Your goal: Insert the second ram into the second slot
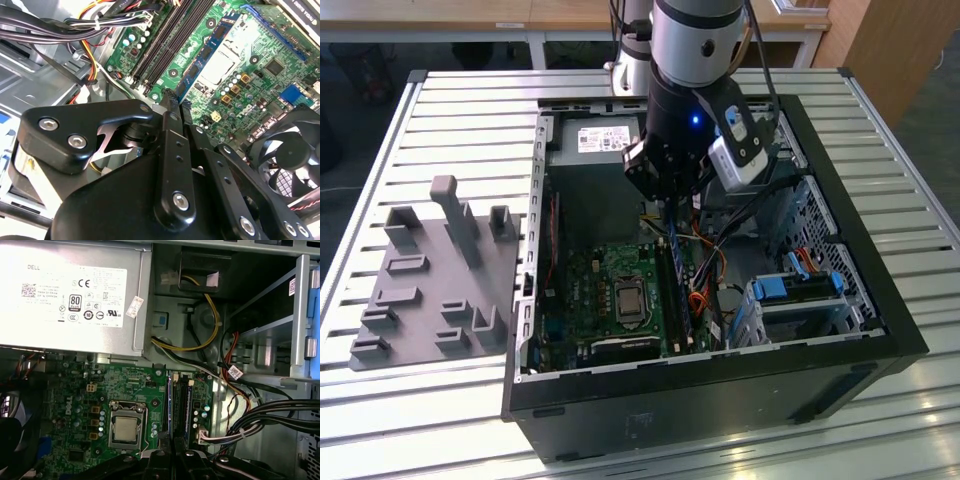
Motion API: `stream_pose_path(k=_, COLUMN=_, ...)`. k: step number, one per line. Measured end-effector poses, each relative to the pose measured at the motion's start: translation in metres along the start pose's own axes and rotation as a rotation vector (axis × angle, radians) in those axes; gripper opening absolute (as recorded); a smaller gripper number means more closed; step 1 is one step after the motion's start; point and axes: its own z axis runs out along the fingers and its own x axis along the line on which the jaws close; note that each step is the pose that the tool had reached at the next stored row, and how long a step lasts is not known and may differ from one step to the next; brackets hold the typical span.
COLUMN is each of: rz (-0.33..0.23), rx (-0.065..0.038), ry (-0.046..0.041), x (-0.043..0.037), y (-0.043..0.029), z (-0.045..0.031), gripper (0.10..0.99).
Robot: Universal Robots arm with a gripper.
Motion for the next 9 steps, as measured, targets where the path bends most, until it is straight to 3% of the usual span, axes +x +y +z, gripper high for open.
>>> stream_pose_path(k=9, rz=0.002, rx=0.000, ry=-0.0001, x=0.0000, y=-0.0001, z=0.0020, gripper=0.137)
